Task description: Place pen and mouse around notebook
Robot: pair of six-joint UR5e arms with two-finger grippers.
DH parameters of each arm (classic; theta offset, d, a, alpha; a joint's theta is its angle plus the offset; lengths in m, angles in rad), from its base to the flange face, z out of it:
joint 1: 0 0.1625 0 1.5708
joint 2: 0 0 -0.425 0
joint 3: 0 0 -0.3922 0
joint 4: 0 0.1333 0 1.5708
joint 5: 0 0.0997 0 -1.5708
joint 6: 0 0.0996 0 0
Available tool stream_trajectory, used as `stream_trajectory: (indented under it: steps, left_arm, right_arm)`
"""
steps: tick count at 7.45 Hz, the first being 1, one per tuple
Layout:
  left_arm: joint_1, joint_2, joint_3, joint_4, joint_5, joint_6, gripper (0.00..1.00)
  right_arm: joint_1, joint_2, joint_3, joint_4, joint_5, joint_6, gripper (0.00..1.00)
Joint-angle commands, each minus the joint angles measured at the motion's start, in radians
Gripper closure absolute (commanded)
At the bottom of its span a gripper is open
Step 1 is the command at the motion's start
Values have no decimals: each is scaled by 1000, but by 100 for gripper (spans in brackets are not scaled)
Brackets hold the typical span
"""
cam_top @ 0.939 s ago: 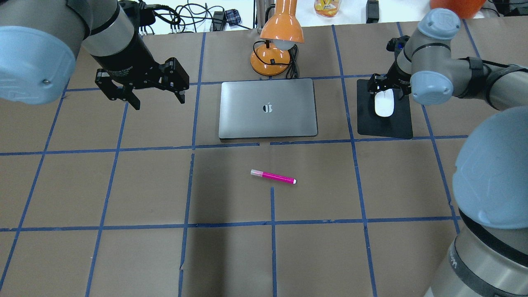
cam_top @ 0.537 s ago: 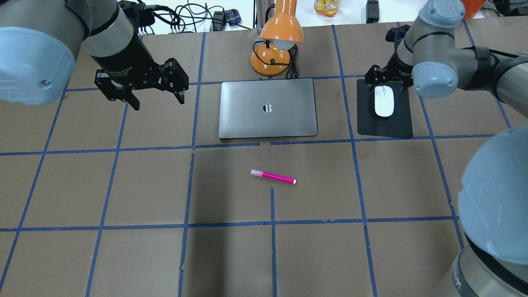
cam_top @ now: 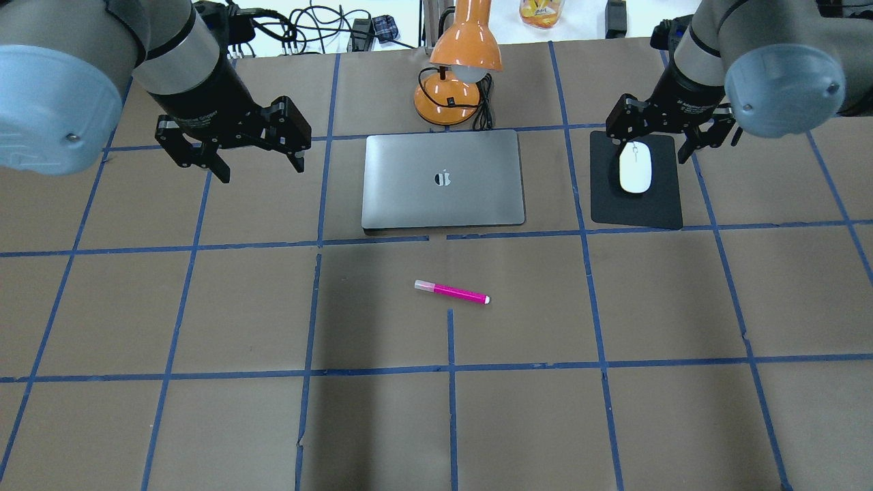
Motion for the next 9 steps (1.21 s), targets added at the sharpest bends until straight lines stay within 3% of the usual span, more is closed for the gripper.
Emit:
stream_trajectory:
  steps: [1,2,4,9]
  left_arm:
    - [1,-1,1,0,0,2,0]
    - [1,1,1,-6,0,2,0]
    - [-3,-2,20,-9,1,2,0]
    - [1,-5,20,-6,0,2,0]
  right_arm:
    - [16,-174,7,186,-26,53,0]
    - [16,-199,7,210,-78,45,0]
    - [4,-204,4,205,-83,38,0]
    - [45,-215,4,228,-43,39,0]
